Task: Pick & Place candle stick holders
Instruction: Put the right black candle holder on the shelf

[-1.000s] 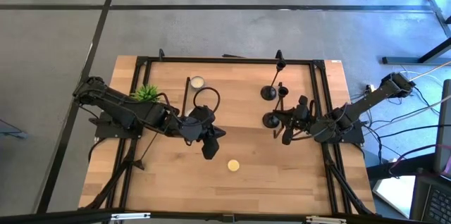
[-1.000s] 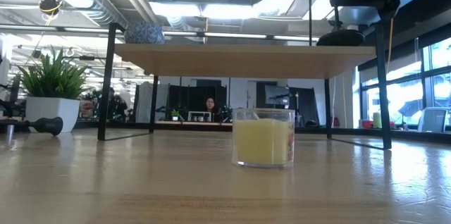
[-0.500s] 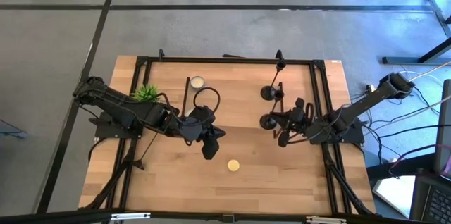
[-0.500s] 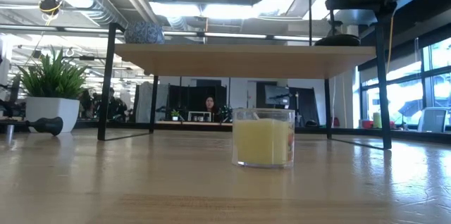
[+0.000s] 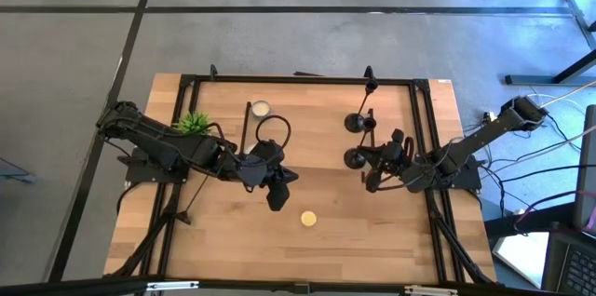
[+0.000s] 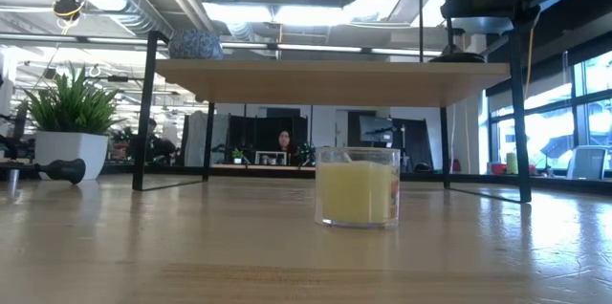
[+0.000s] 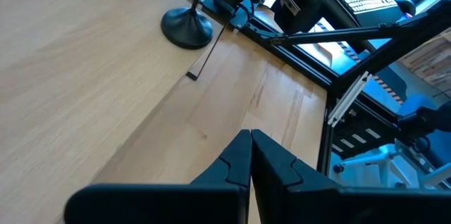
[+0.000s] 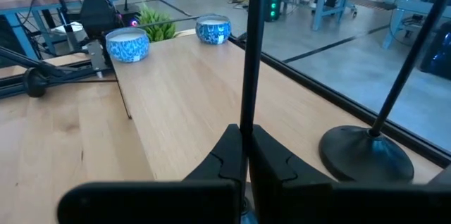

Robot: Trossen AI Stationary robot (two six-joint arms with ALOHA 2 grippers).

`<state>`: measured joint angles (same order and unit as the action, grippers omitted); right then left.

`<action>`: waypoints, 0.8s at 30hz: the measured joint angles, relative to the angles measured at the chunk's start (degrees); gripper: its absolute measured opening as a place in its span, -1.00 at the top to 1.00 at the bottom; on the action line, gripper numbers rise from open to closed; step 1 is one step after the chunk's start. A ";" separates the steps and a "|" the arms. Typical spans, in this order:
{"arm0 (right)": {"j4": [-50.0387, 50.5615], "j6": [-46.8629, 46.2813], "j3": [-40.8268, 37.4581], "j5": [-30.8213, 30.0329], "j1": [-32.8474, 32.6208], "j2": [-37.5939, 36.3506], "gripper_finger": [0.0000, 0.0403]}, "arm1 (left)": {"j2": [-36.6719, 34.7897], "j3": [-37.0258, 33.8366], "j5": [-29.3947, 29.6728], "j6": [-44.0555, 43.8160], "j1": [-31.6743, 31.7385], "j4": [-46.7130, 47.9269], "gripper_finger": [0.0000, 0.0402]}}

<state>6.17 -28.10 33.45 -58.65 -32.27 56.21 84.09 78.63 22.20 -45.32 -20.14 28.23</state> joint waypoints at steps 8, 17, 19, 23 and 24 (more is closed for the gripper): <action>0.02 -0.14 -0.01 0.13 -0.44 0.00 0.97 | 0.00 0.00 -0.02 0.01 0.00 0.02 0.99; 0.31 -1.76 0.00 -0.73 -0.46 -0.02 0.82 | 0.00 0.00 -0.02 0.02 0.00 0.02 0.99; 0.74 -2.78 0.00 -0.96 -0.46 -0.02 0.72 | 0.00 0.00 -0.02 0.02 0.00 0.02 0.99; 1.64 -3.84 0.00 -1.14 -0.46 -0.02 0.57 | 0.00 0.00 -0.02 0.07 0.00 0.02 0.99; 1.62 -4.09 0.00 -1.16 -0.46 -0.02 0.55 | 0.00 0.00 -0.02 0.07 0.01 0.02 0.99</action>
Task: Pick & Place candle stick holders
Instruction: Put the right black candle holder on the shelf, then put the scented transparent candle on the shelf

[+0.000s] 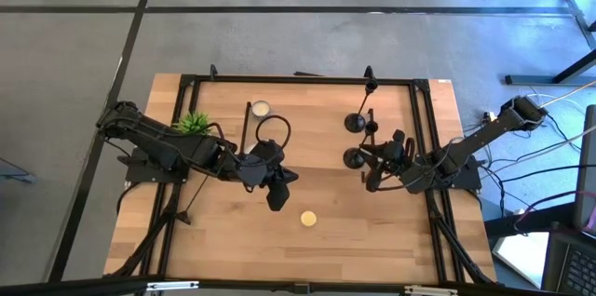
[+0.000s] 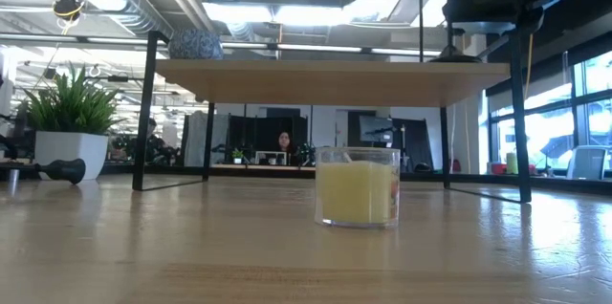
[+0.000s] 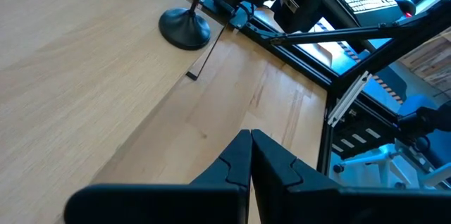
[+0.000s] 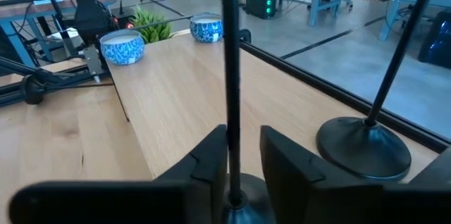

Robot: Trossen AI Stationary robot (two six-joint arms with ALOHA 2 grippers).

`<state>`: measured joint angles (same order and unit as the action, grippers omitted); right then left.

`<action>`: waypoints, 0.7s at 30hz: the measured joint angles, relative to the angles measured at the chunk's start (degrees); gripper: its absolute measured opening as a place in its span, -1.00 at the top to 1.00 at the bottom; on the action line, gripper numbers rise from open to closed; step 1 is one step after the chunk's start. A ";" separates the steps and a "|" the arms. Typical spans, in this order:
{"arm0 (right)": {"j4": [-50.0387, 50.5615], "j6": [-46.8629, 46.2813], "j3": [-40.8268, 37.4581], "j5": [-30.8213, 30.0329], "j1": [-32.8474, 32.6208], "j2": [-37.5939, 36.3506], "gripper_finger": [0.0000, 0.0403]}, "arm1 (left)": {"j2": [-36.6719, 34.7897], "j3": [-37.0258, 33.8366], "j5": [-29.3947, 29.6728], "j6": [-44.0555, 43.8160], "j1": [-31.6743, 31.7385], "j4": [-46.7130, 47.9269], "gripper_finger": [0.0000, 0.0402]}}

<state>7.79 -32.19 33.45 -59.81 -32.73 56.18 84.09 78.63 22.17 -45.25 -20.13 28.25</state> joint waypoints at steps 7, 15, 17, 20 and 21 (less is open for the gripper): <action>-0.20 0.03 0.00 -0.02 0.00 -0.05 0.52 | 0.00 0.00 0.00 0.00 -0.01 0.00 0.99; -0.26 1.63 0.00 -0.22 -1.47 -2.63 0.51 | 0.00 0.00 0.00 0.39 0.01 0.00 0.99; -0.28 2.66 0.00 -0.20 -1.89 -3.49 0.51 | 0.00 0.00 0.02 0.44 0.01 0.00 0.99; 0.45 4.25 0.64 -0.20 -2.69 -4.52 0.51 | 0.00 0.00 0.06 0.59 -0.01 0.00 0.99; 1.39 4.40 1.37 -0.17 -3.07 -4.72 0.51 | 0.00 0.00 0.07 0.62 0.00 -0.01 0.99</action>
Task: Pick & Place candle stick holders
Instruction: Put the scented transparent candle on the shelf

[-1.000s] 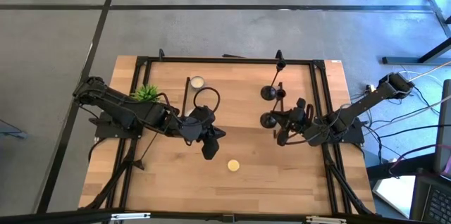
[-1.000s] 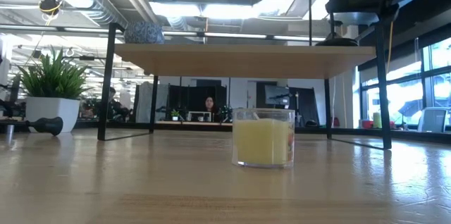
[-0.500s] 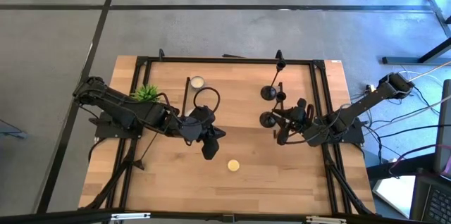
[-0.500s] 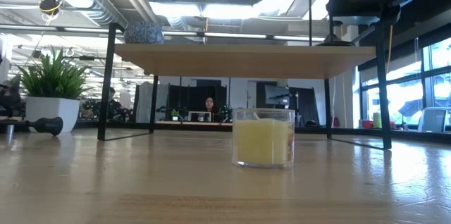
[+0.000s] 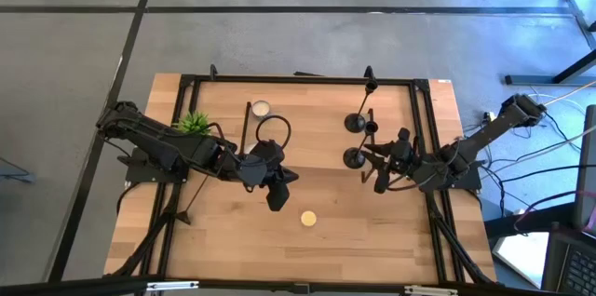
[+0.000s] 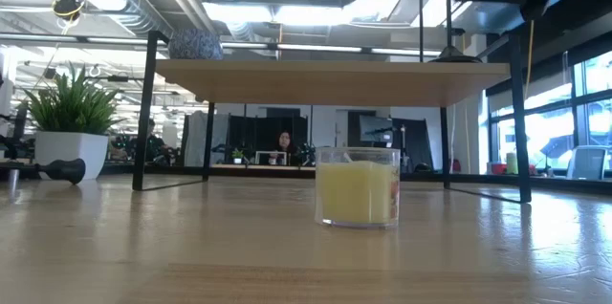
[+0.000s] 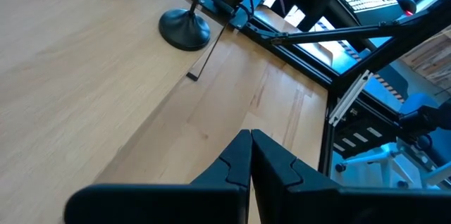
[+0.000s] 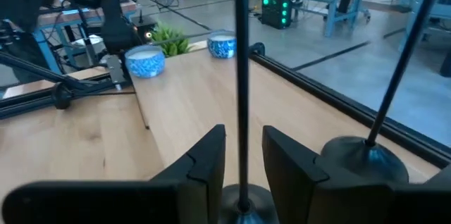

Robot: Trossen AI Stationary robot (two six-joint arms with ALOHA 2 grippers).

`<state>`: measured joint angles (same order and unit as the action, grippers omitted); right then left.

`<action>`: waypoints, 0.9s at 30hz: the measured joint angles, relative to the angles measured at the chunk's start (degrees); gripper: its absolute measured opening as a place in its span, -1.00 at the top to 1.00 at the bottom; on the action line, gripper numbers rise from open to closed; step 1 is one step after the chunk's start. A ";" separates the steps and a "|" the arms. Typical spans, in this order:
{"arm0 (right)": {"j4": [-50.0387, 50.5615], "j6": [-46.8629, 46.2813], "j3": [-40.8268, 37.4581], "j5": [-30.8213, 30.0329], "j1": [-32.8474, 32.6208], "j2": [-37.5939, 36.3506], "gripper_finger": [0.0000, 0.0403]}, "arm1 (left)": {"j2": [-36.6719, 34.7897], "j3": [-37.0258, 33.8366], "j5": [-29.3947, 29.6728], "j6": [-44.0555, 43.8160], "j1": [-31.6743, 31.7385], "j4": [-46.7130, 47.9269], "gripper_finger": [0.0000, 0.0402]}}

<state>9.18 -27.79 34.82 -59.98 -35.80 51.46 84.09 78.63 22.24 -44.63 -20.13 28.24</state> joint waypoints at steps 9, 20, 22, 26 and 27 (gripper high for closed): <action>25.18 -9.10 11.13 8.69 -2.59 -0.24 0.51 | 0.00 0.00 0.13 1.55 0.03 -0.21 0.99; 41.61 -25.82 17.91 31.75 -3.75 -0.16 0.51 | 0.00 0.00 -2.74 8.24 3.02 -0.21 0.99; 41.51 -28.69 17.91 37.75 -3.75 0.12 0.51 | 0.00 0.00 -3.83 10.41 3.86 -0.21 0.99; 41.60 -35.39 17.93 48.00 -4.11 1.13 0.51 | 0.27 0.00 -6.65 15.10 6.24 0.14 0.99; 41.62 -36.86 17.93 49.50 -4.51 1.52 0.51 | 0.50 0.00 -7.53 16.06 6.84 0.48 0.99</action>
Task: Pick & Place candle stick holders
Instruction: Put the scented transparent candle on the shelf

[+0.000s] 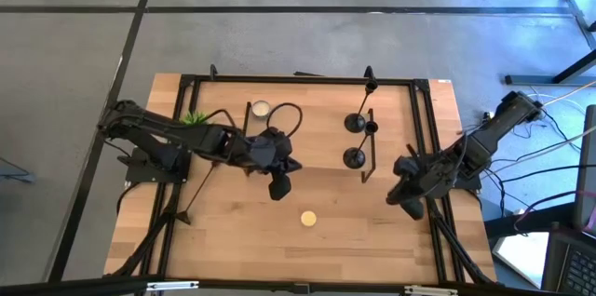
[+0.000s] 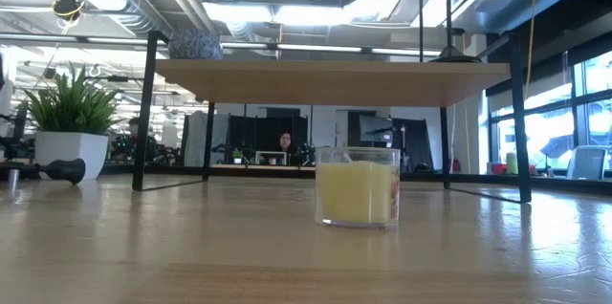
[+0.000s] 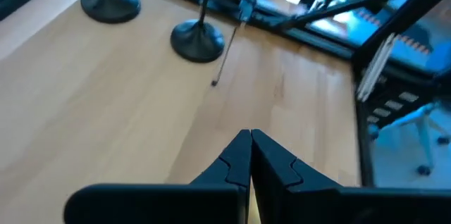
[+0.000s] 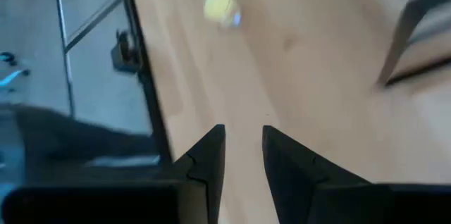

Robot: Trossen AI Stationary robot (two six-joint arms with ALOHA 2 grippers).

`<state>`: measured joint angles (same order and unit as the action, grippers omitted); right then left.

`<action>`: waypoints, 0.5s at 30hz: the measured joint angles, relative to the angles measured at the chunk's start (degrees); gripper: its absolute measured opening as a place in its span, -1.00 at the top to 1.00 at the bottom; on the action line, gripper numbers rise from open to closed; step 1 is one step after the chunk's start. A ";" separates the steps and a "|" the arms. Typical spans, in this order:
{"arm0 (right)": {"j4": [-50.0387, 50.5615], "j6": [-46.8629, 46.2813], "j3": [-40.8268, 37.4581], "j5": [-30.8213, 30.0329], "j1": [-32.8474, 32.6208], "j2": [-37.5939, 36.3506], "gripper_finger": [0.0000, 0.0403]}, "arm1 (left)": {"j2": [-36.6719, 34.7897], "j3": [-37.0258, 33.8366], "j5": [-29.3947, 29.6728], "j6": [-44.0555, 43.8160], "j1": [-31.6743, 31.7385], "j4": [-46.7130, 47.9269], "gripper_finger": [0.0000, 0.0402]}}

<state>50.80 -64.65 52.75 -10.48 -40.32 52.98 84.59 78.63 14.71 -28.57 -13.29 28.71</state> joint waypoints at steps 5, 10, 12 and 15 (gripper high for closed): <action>0.18 -4.88 0.02 1.70 -2.01 2.56 0.51 | 1.44 0.00 -1.87 4.16 2.05 0.59 0.98; 0.21 -11.24 0.02 2.80 -3.97 6.03 0.51 | 3.28 -0.02 -2.16 6.77 3.58 0.67 0.98; 0.26 -13.15 0.02 5.01 -4.80 7.76 0.51 | 4.16 -0.02 -3.05 6.83 4.46 0.80 0.98; 2.40 -15.85 0.04 8.44 -5.95 10.47 0.51 | 5.45 -0.02 -7.41 7.38 5.90 1.09 0.98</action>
<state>53.20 -80.50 52.80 -2.03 -46.26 63.45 90.04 78.61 7.29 -21.19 -7.39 29.80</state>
